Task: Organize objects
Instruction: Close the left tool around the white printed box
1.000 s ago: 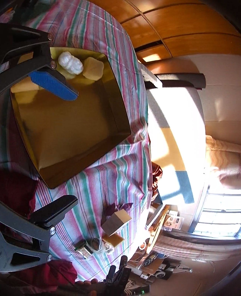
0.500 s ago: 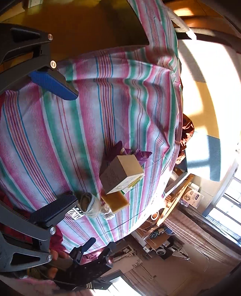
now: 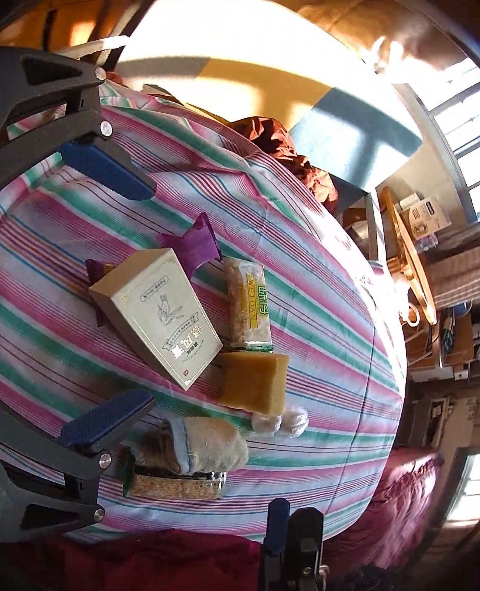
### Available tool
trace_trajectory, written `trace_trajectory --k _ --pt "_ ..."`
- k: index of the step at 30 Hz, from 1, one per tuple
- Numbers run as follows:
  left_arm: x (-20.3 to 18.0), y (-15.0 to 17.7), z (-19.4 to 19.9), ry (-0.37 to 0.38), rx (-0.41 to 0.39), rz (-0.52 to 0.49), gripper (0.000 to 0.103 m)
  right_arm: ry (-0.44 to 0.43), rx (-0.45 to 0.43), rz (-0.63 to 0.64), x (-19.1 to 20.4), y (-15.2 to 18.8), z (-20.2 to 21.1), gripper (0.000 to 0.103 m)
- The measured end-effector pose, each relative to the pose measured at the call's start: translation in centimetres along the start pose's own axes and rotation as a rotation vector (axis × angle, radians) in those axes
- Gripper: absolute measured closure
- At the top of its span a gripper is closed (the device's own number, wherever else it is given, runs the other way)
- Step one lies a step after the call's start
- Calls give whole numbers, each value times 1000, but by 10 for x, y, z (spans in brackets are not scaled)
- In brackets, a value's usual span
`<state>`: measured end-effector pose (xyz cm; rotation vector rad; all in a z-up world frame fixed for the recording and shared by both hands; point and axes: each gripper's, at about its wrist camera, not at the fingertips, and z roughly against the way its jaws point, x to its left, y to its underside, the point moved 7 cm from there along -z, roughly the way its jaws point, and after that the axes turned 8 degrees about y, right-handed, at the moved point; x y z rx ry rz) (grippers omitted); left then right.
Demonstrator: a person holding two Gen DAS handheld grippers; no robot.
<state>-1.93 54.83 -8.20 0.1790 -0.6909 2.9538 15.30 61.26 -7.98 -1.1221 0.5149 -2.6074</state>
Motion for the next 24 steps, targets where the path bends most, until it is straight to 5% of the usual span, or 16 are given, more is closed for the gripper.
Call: trace_trajectory --k 6,12,14,16,24 --pt "-12 -15 -30 12 131 -230 0 -37 24 -14 1 1 -3 17" --pt "-14 -16 -53 22 216 -326 1 -53 29 -27 0 1 -4 17" --pt "-16 -12 -54 55 217 -297 37 -58 29 -37 -1 0 -4 17" --pt "-18 -6 -51 104 202 -248 48 -58 27 -41 -2 0 -3 17" --pt "-25 21 8 134 -25 70 51 -44 25 -43 -3 -1 -3 17"
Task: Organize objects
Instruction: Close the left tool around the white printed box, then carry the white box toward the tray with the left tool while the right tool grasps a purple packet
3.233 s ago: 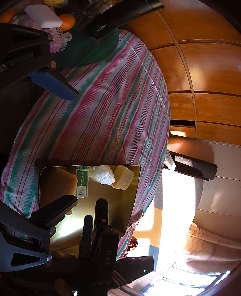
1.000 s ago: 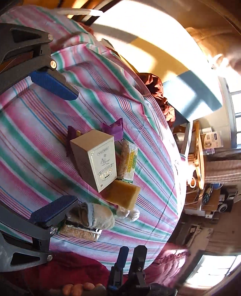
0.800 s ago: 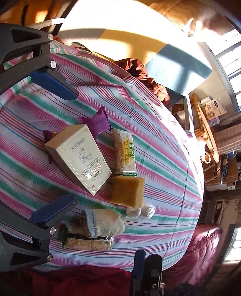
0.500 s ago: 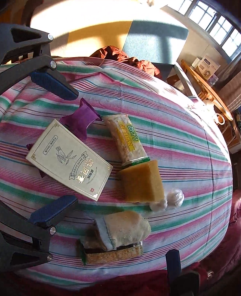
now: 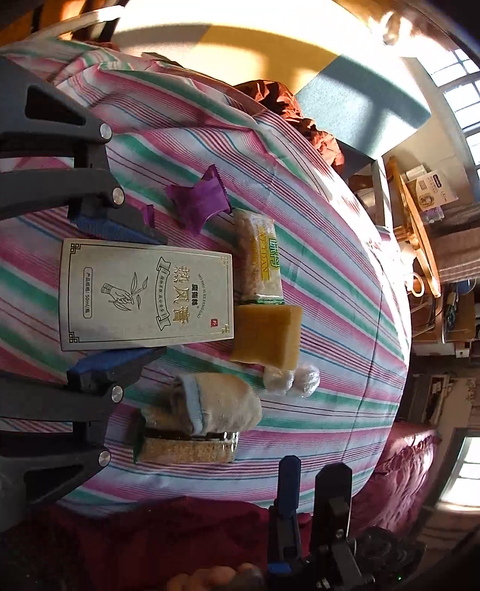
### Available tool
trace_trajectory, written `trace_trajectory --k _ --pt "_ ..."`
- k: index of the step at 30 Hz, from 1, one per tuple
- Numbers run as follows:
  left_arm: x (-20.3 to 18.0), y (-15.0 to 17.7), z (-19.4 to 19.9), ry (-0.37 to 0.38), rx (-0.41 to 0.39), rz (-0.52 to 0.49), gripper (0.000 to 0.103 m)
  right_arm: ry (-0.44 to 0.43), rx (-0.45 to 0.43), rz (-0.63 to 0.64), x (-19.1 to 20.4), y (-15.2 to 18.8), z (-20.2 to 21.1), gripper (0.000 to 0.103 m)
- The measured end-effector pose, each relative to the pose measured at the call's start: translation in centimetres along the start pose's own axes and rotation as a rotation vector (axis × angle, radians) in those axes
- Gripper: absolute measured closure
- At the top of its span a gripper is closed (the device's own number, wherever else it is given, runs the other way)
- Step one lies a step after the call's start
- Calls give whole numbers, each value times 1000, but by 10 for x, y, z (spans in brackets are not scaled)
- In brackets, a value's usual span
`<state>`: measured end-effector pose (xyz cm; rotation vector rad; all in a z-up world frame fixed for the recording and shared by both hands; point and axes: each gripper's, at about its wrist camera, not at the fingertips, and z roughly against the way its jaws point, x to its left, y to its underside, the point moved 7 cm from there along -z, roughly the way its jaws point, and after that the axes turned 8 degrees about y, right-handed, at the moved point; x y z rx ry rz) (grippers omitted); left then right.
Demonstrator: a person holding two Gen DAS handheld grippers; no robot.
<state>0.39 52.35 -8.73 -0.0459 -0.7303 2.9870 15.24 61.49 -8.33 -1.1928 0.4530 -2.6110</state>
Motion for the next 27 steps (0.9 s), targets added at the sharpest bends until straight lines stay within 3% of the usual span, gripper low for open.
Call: trace_trajectory --k 7,12,18,21,27 --pt "-13 85 49 -8 -143 338 51 33 21 51 5 4 -4 17" --pt "-10 139 86 -49 -240 497 51 74 79 174 22 16 -15 17" --pt "2 182 120 -108 -328 594 51 179 228 382 49 49 -46 20" --pt "9 199 134 -123 -361 646 51 160 342 338 61 70 -71 26" --pt "18 233 159 -164 -417 704 51 161 415 231 86 86 -127 30"
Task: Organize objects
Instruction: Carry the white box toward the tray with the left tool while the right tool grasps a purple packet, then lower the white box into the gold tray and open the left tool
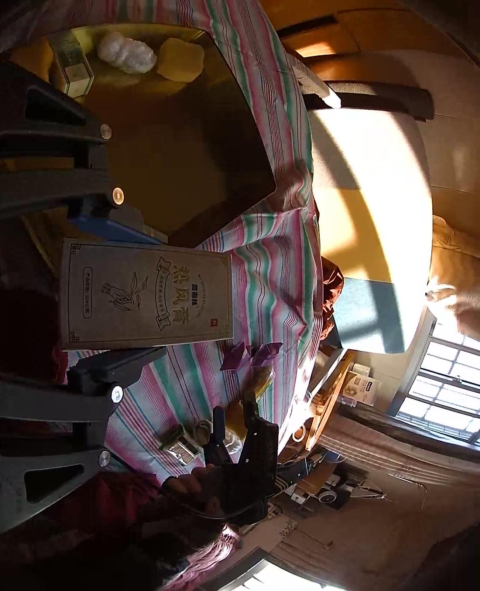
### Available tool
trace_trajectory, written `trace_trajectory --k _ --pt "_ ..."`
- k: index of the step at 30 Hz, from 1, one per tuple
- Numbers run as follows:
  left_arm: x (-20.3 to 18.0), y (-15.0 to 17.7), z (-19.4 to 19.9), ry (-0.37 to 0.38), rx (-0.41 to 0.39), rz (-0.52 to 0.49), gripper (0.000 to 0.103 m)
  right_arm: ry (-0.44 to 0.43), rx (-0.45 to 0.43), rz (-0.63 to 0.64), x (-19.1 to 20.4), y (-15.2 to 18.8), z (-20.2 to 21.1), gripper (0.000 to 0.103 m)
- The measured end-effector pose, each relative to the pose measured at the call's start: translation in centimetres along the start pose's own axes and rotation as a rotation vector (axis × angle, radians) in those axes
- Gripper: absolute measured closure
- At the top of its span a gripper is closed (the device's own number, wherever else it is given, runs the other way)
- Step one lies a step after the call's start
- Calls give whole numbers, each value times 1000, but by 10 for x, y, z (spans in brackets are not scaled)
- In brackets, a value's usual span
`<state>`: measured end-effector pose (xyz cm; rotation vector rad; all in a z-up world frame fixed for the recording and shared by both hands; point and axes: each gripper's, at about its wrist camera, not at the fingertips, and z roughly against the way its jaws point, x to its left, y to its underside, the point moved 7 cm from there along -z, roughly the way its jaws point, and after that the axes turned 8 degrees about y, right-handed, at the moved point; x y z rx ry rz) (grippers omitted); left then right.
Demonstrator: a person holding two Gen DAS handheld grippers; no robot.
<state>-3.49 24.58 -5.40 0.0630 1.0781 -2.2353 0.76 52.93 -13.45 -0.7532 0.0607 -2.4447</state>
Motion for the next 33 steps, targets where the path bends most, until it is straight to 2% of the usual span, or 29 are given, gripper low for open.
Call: trace_trajectory --k 4,9,10,11,12,16,19,23,25,28,30,33 --pt "21 8 21 -33 -32 39 51 39 6 -66 9 -16 -32 32" --pt "54 18 52 -83 -86 118 51 121 -27 -88 10 -31 -57 44" --pt "63 21 60 -95 -98 137 51 151 -45 -54 13 -34 -57 47" --pt "71 22 67 -111 -112 159 51 199 -49 -13 15 -35 -59 62" --pt "80 23 74 -127 -125 178 51 234 -52 25 17 -35 -60 66" --pt "123 29 105 -222 -186 272 51 323 -54 245 31 -18 -60 70" --pt "152 32 119 -255 -212 360 51 366 -62 398 38 5 -57 71" --pt "169 24 114 -262 -207 409 51 351 -65 505 42 27 -57 71" --pt "171 16 104 -257 -203 414 51 365 -70 542 45 23 -61 71" --pt "177 2 83 -276 -174 408 51 363 -68 561 46 23 -61 71" --pt "182 -6 68 -253 -158 431 51 358 -69 565 45 23 -60 71" --pt "194 -20 42 -267 -126 442 51 357 -69 571 47 23 -64 71"
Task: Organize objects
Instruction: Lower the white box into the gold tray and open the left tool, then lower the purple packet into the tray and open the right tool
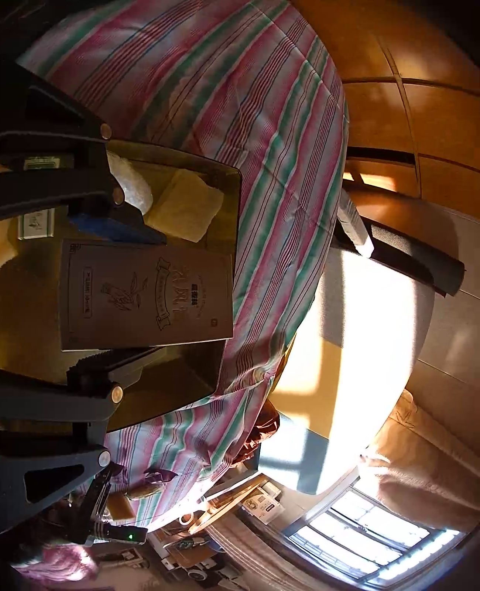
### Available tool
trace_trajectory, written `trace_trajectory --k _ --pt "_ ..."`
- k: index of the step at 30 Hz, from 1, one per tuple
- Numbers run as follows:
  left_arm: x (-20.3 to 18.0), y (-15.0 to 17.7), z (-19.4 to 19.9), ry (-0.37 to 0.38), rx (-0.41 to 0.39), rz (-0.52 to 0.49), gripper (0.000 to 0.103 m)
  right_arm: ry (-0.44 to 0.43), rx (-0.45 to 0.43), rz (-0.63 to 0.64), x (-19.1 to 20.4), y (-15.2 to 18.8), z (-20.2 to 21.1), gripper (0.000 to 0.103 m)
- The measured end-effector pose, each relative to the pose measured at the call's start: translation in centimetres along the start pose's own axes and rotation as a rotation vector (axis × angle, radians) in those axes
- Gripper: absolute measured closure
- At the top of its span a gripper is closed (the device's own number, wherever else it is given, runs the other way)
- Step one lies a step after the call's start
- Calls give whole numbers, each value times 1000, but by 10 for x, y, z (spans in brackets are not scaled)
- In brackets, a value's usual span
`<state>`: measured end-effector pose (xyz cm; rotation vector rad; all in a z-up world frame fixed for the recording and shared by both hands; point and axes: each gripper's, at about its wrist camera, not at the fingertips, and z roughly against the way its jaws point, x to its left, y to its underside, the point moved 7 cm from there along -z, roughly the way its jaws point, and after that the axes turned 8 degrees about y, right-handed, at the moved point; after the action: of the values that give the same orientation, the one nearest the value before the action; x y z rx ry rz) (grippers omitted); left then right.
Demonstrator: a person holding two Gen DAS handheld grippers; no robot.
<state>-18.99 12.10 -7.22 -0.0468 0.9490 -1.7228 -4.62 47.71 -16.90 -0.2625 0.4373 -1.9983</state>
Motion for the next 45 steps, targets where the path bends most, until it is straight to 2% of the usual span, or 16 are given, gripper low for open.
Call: trace_trajectory --k 6,12,14,15,17,19,24,26,28,29,31,36,41,45 --pt "14 -6 -53 -110 108 -23 51 -1 -2 11 1 0 0 71" --pt "40 -10 -88 -213 148 -32 50 6 -9 28 3 -1 0 71" --pt "45 -11 -91 -208 141 -22 47 9 -13 29 3 -1 0 71" --pt "44 -12 -89 -208 135 -28 46 10 -14 29 3 -1 0 71" --pt "39 -12 -83 -197 121 -44 34 12 -18 31 4 -1 0 71" --pt "33 -14 -72 -190 96 -59 29 16 -21 31 4 -1 0 71" --pt "22 -13 -36 -170 30 -77 22 20 -27 21 4 -1 3 72" --pt "20 -10 -14 -185 -10 -87 18 12 -28 5 6 -3 7 73" --pt "18 -5 9 -168 -52 -81 16 -8 -59 6 14 -7 22 73" --pt "19 -2 21 -173 -77 -75 10 -29 -82 9 21 -10 32 73" --pt "24 4 43 -195 -119 -67 6 -73 -127 28 40 -15 54 73" --pt "39 27 79 -216 -144 -56 6 -198 -191 133 113 -19 94 73" --pt "55 51 103 -240 -154 -22 6 -304 -167 247 197 -8 104 73" --pt "66 65 114 -261 -155 1 6 -368 -93 282 255 3 87 73"
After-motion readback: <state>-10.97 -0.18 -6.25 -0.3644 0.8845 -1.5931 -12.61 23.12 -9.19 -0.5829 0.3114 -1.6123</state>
